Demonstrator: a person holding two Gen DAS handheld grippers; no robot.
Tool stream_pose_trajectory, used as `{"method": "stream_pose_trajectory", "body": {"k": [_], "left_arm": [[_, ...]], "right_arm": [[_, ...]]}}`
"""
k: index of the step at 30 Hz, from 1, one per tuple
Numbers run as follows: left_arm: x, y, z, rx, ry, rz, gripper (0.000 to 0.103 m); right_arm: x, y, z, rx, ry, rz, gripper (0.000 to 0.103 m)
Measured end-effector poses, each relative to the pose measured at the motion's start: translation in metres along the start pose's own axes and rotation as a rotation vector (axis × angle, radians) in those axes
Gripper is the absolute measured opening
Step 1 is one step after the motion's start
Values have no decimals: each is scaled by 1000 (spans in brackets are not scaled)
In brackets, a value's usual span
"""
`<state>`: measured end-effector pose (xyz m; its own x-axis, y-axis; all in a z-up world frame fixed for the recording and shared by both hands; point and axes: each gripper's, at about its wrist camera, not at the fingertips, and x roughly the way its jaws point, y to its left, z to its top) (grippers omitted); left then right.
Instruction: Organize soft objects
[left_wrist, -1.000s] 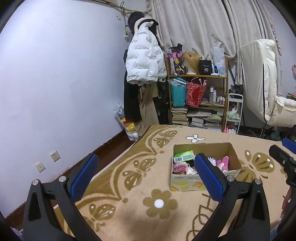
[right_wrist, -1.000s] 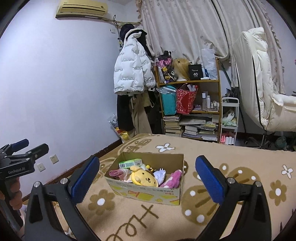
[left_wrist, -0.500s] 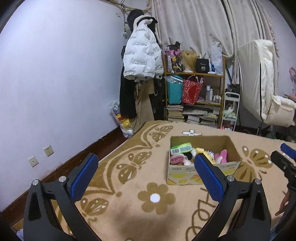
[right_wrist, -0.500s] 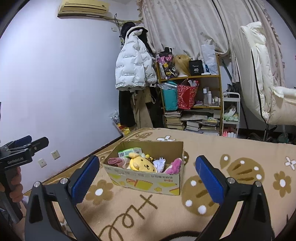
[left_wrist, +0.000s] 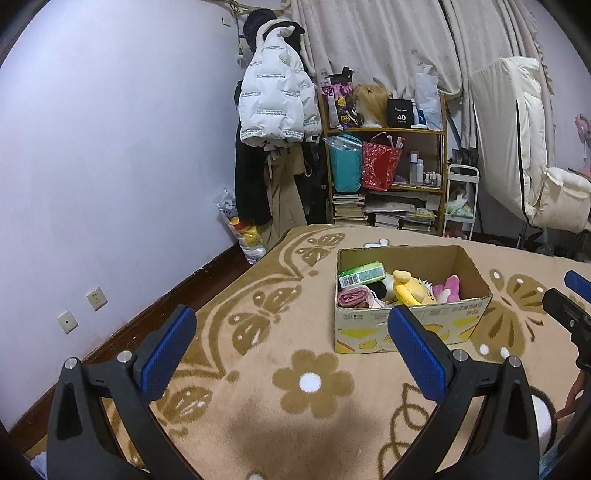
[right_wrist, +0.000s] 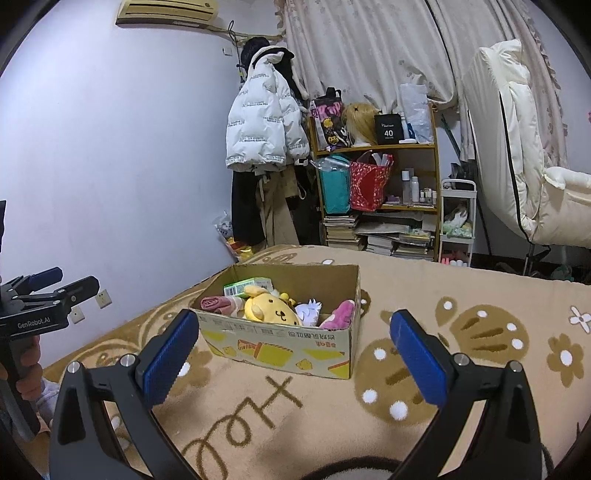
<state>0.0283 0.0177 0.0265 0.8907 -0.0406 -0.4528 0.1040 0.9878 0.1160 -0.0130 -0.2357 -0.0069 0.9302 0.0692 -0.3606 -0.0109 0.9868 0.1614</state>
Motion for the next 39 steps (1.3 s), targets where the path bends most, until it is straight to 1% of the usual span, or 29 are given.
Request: {"method": "stream_pose_trajectory", "body": {"k": [5, 15, 39], "left_arm": [[4, -4, -2, 13, 15, -2, 103], [5, -7, -3, 25, 17, -4, 103], [7, -4, -5, 21, 22, -3, 103]], "right_arm": [[3, -3, -2, 4, 12, -7, 103], [8, -6, -5, 14, 27, -6, 103], [10, -6, -9, 23, 30, -5, 103]]}}
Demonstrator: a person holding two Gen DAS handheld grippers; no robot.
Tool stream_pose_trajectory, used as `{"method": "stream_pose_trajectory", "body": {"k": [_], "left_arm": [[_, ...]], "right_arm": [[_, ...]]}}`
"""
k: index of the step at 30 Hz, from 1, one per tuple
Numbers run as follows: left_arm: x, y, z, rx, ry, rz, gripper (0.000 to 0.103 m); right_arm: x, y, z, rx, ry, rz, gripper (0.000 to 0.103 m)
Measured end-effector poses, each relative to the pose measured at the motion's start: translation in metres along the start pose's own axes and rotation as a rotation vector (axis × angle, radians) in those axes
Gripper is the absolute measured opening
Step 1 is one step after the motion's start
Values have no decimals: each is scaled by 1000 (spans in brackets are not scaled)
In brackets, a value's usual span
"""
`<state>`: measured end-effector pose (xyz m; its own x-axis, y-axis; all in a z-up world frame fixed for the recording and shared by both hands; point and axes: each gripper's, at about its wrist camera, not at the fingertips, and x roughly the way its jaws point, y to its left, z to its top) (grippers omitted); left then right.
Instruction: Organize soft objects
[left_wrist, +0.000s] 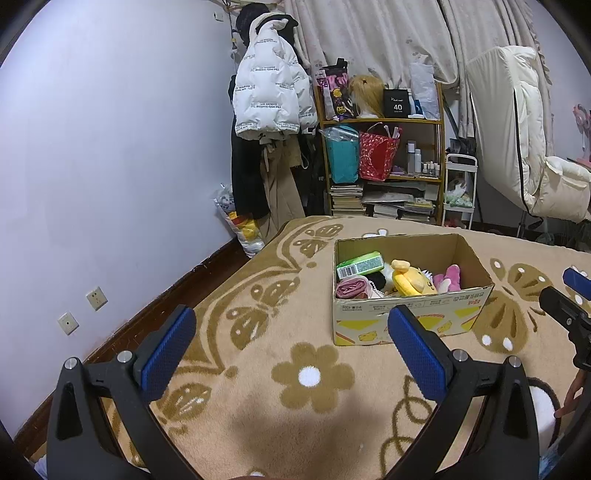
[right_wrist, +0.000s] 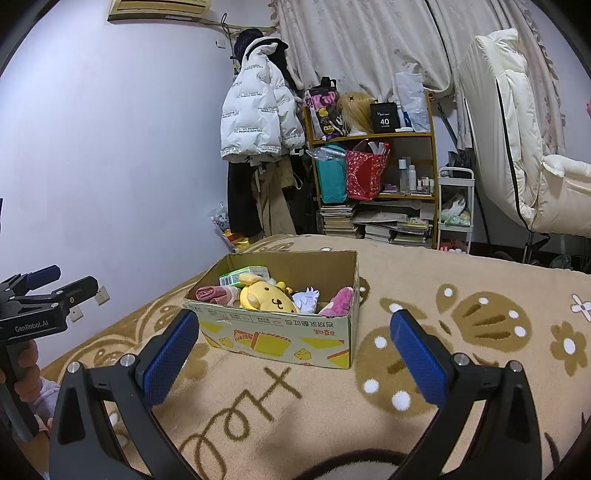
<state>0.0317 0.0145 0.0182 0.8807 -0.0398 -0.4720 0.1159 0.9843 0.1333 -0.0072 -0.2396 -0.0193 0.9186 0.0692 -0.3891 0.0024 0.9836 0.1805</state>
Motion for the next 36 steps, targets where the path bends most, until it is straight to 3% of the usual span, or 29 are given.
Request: {"method": "stream_pose_trajectory", "body": {"k": [36], "left_arm": [[0, -11, -2, 28, 19, -24, 103]], "right_arm": [[0, -1, 1, -1, 6, 0, 103]]}}
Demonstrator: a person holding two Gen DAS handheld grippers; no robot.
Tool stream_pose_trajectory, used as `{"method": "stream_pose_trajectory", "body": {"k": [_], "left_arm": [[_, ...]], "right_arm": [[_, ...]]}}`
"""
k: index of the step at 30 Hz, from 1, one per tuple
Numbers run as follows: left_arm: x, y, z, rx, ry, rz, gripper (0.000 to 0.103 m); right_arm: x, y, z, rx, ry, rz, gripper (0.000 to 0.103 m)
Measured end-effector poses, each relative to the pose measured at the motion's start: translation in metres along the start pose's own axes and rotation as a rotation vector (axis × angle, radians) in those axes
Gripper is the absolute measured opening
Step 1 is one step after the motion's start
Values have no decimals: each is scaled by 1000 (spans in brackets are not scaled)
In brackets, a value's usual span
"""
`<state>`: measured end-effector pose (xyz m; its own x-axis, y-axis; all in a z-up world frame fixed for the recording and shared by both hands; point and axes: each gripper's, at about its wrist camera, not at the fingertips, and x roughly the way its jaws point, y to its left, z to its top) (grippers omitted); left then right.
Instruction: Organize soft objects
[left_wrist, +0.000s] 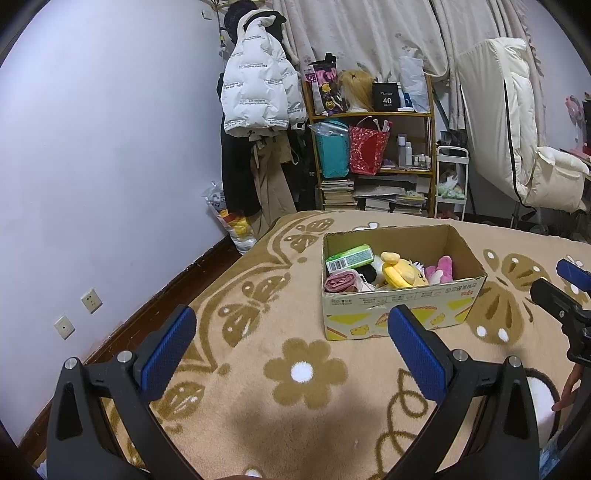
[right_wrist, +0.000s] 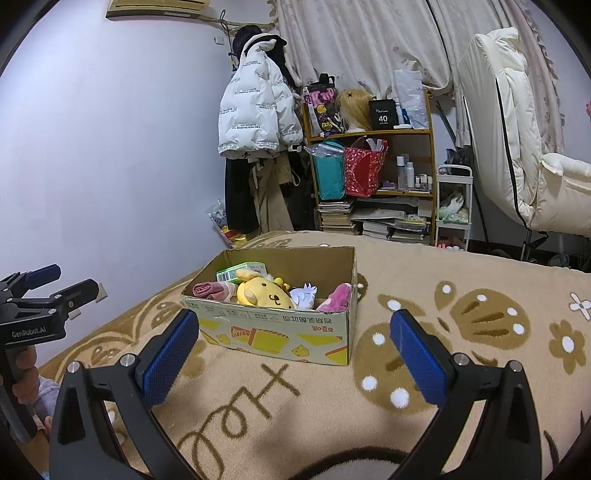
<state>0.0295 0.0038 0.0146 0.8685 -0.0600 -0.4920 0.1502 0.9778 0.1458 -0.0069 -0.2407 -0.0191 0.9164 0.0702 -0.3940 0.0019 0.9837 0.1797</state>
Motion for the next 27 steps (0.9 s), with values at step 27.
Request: {"method": "stream_pose_trajectory", "body": {"k": [27], "left_arm": [[-1, -7, -1, -6, 3, -17, 103]], "right_arm": [[-1, -3, 2, -3, 4, 2, 103]]}}
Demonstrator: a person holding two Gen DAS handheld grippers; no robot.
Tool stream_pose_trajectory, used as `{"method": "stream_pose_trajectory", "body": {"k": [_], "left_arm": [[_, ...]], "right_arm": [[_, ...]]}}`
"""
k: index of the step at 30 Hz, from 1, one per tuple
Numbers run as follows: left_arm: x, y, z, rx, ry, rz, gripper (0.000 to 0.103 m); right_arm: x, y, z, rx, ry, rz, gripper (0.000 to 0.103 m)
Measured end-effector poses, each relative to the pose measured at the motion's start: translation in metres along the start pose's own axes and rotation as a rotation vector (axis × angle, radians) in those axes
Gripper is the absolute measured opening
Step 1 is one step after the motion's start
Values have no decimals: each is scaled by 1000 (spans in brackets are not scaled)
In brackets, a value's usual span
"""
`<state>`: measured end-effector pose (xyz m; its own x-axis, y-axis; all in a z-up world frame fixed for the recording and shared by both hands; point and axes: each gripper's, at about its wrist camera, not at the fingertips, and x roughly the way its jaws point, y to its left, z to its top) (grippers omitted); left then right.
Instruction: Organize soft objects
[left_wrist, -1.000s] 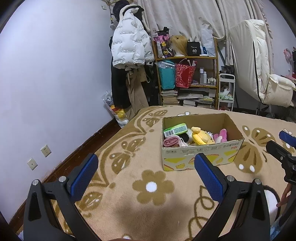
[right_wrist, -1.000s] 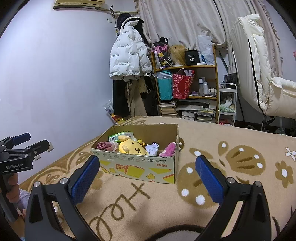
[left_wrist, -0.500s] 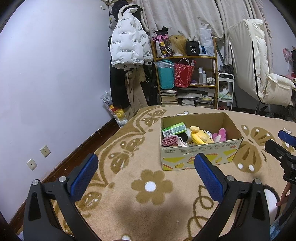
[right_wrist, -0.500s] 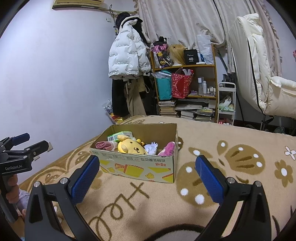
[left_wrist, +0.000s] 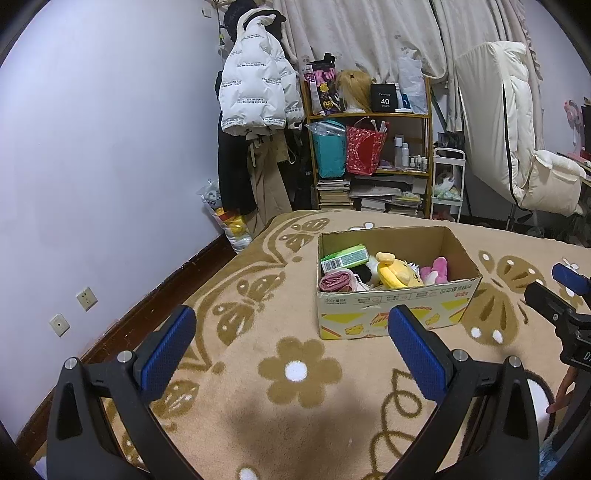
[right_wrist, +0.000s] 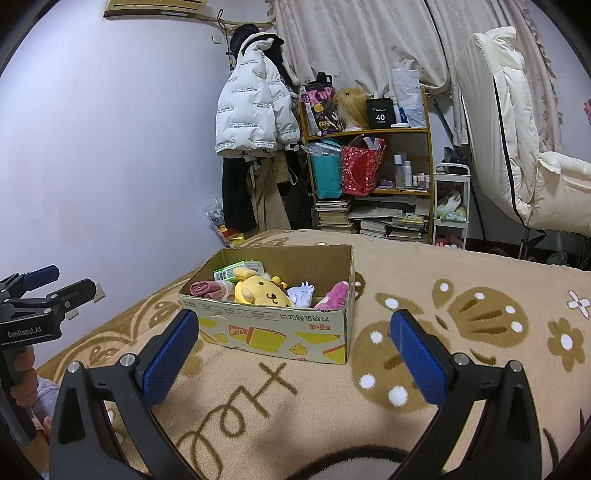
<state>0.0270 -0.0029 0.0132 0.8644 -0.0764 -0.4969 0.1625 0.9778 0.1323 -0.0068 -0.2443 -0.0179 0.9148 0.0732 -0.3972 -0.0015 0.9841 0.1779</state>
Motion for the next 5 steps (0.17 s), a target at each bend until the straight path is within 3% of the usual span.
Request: {"method": "stream_pose_trajectory", "body": {"k": [5], "left_arm": [[0, -1, 1, 3, 2, -2, 103]], "right_arm": [[0, 0, 0, 0, 2, 2, 103]]}}
